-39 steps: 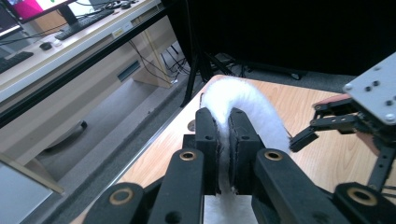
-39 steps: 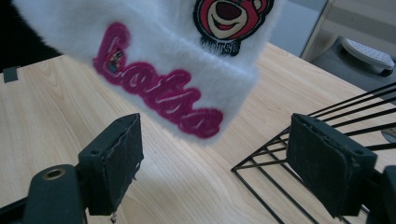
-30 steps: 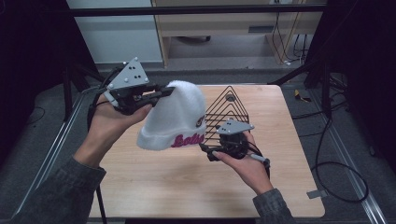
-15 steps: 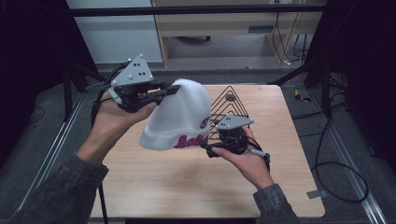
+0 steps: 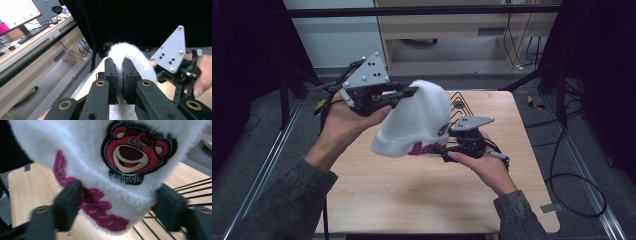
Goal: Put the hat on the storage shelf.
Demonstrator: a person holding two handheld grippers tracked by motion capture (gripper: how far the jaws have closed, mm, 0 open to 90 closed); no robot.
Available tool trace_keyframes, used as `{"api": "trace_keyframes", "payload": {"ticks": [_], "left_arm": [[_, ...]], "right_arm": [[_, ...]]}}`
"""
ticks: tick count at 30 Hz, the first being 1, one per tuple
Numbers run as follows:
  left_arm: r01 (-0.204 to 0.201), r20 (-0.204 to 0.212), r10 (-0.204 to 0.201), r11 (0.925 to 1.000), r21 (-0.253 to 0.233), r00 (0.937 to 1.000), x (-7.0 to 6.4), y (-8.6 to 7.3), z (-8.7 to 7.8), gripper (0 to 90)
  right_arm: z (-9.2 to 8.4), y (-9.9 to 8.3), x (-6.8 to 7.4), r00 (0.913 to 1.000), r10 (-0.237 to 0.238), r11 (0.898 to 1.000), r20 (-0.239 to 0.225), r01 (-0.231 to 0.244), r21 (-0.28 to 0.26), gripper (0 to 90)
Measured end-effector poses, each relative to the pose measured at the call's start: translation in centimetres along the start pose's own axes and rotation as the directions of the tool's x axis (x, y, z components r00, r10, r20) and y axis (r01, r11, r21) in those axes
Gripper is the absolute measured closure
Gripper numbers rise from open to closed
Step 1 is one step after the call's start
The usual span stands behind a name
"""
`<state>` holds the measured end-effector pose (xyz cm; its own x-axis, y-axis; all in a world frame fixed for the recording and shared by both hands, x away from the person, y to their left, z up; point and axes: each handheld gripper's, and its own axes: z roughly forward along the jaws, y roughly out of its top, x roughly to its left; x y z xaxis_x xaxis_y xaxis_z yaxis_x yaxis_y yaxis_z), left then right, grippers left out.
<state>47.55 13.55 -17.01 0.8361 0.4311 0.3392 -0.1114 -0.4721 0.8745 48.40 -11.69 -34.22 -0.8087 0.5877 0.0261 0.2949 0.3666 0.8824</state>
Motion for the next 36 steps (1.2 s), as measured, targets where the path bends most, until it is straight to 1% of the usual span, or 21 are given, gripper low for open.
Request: {"api": "trace_keyframes", "payload": {"ticks": [3, 4, 6, 7, 8, 9, 11, 12, 13, 15, 16, 17, 18, 20, 24, 29, 31, 32, 33, 36], "left_arm": [[0.008, -0.009, -0.008, 1.0000, -0.002, 0.9999, 0.0, 0.0, 0.3, 84.4], [0.008, -0.015, -0.008, 1.0000, -0.004, 0.9999, 0.0, 0.0, 0.5, 84.5], [0.007, -0.033, -0.007, 1.0000, 0.001, 0.9994, 0.1, 0.0, 0.6, 84.5], [0.009, -0.043, -0.009, 1.0000, 0.003, 0.9990, 0.2, 0.0, 0.7, 84.4], [0.014, -0.057, -0.014, 0.9999, 0.002, 0.9983, 0.3, 0.0, 0.8, 84.5], [0.017, -0.075, -0.017, 0.9999, 0.001, 0.9970, 0.6, -0.1, 0.9, 84.4], [0.042, -0.098, -0.043, 0.9991, -0.011, 0.9942, 1.1, -0.1, 1.1, 84.4], [0.049, -0.107, -0.050, 0.9987, -0.017, 0.9930, 1.3, -0.1, 1.2, 84.4], [0.064, -0.118, -0.067, 0.9975, -0.028, 0.9908, 1.6, -0.1, 1.5, 84.4], [0.082, -0.138, -0.088, 0.9956, -0.046, 0.9865, 2.1, 0.0, 1.9, 84.3], [0.082, -0.138, -0.088, 0.9956, -0.046, 0.9865, 2.1, 0.0, 1.9, 84.3], [0.095, -0.150, -0.103, 0.9938, -0.058, 0.9834, 2.4, 0.0, 2.3, 84.3], [0.106, -0.165, -0.118, 0.9912, -0.080, 0.9791, 2.8, 0.1, 3.0, 84.2], [0.110, -0.174, -0.126, 0.9891, -0.098, 0.9768, 3.1, 0.2, 3.7, 84.2], [0.123, -0.182, -0.141, 0.9864, -0.109, 0.9731, 3.6, 0.2, 5.2, 84.1], [0.141, -0.176, -0.157, 0.9850, -0.100, 0.9717, 3.8, -0.1, 7.1, 84.1], [0.142, -0.172, -0.158, 0.9849, -0.099, 0.9723, 3.8, -0.2, 7.8, 84.1], [0.140, -0.176, -0.155, 0.9854, -0.097, 0.9721, 3.8, -0.2, 8.1, 84.1], [0.140, -0.177, -0.155, 0.9855, -0.097, 0.9719, 3.8, -0.2, 8.4, 84.1], [0.143, -0.174, -0.159, 0.9849, -0.097, 0.9719, 3.8, -0.3, 9.0, 84.0]], "right_arm": [[0.1, -0.3, 0.0, 0.9998, -0.004, 1.000, -0.021, 0.004, -0.005, 56.7], [0.2, -0.3, 0.0, 0.9997, -0.012, 1.000, -0.022, 0.012, -0.005, 63.3], [0.2, -0.3, 0.0, 0.9995, -0.024, 1.000, -0.020, 0.023, -0.004, 71.3], [0.1, -0.2, 0.0, 0.9993, -0.033, 0.999, -0.017, 0.033, -0.005, 73.5], [0.0, -0.1, -0.1, 0.9992, -0.039, 0.999, -0.013, 0.039, -0.008, 74.5], [-0.3, 0.1, -0.2, 0.9987, -0.051, 0.999, 0.001, 0.051, -0.003, 75.2], [-1.1, 0.8, -0.7, 0.9970, -0.071, 0.998, 0.032, 0.071, 0.002, 76.4], [-1.5, 1.2, -1.1, 0.9961, -0.077, 0.997, 0.044, 0.077, 0.003, 76.7], [-1.8, 1.5, -1.4, 0.9954, -0.082, 0.997, 0.050, 0.082, 0.006, 77.0], [-2.6, 2.4, -2.4, 0.9902, -0.105, 0.994, 0.092, 0.103, 0.026, 77.2], [-2.9, 2.7, -2.8, 0.9886, -0.109, 0.994, 0.104, 0.107, 0.030, 77.3], [-2.9, 2.7, -2.8, 0.9886, -0.109, 0.994, 0.104, 0.107, 0.030, 77.3], [-3.8, 3.5, -4.0, 0.9851, -0.113, 0.993, 0.130, 0.110, 0.033, 77.4], [-4.5, 4.0, -5.1, 0.9815, -0.115, 0.993, 0.153, 0.112, 0.031, 77.5], [-5.4, 4.5, -6.7, 0.9734, -0.111, 0.994, 0.200, 0.106, 0.037, 77.6], [-5.2, 4.0, -8.2, 0.9665, -0.106, 0.994, 0.234, 0.095, 0.057, 77.7], [-4.9, 3.7, -8.6, 0.9639, -0.106, 0.994, 0.244, 0.094, 0.062, 77.7], [-4.8, 3.5, -8.8, 0.9631, -0.104, 0.994, 0.248, 0.090, 0.067, 77.7], [-4.7, 3.5, -9.1, 0.9603, -0.112, 0.993, 0.255, 0.097, 0.072, 77.7], [-4.5, 3.4, -9.6, 0.9572, -0.101, 0.994, 0.271, 0.084, 0.072, 77.7]]}}
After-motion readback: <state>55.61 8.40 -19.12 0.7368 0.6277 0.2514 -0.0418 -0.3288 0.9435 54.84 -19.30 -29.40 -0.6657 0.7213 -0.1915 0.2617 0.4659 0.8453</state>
